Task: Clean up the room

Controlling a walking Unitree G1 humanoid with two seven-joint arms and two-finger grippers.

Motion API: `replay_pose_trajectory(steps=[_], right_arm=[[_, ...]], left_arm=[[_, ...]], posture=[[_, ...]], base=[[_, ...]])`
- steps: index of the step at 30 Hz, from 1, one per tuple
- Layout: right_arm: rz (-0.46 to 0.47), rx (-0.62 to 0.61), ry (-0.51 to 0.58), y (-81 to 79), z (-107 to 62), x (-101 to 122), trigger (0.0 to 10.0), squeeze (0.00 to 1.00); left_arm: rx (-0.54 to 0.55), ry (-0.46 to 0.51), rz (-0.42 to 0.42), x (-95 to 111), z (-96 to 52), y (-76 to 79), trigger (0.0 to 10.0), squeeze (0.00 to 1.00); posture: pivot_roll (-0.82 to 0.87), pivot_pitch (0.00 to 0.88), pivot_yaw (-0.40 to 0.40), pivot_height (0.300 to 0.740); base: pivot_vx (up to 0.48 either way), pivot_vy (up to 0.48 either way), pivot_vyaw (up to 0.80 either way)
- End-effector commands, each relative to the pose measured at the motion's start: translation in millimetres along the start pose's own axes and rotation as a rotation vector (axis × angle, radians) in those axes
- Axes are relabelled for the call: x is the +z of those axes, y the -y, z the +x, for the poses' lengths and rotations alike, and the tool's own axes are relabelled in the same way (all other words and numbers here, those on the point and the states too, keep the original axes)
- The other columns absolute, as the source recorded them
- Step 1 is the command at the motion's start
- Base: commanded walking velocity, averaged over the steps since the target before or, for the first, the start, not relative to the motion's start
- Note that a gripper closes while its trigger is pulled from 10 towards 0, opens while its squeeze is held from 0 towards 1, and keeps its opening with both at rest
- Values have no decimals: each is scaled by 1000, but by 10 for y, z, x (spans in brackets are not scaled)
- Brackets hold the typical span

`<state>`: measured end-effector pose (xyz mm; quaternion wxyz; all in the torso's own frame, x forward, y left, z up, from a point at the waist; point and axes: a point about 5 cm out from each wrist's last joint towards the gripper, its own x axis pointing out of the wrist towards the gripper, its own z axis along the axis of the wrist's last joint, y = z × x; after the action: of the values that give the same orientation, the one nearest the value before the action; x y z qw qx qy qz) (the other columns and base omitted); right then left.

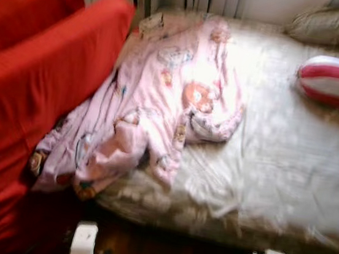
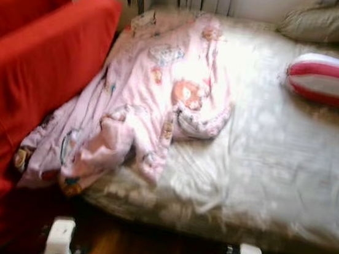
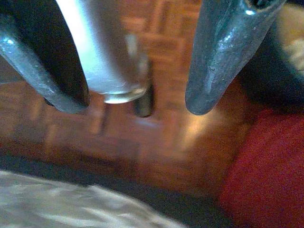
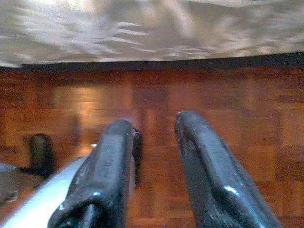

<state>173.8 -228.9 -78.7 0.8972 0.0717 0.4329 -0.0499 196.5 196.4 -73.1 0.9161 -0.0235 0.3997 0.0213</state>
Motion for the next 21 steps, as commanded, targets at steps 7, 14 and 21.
replay_pose_trajectory(steps=[7, 14, 21], right_arm=[[-1, -15, -20, 66, -25, -50, 10000, 0], [-40, -3, -13, 65, -25, -33, 10000, 0], [-39, 4, -18, 60, -23, -32, 10000, 0]], left_arm=[[-16, -33, 3, -120, -27, 38, 10000, 0], [-14, -43, 7, -137, -29, 46, 10000, 0], [-16, -44, -1, -143, -29, 61, 10000, 0]], posture=[[50, 164, -6, 740], [53, 158, -8, 740], [53, 166, -10, 740]], base=[[0, 0, 0], [0, 0, 327], [0, 0, 800]])
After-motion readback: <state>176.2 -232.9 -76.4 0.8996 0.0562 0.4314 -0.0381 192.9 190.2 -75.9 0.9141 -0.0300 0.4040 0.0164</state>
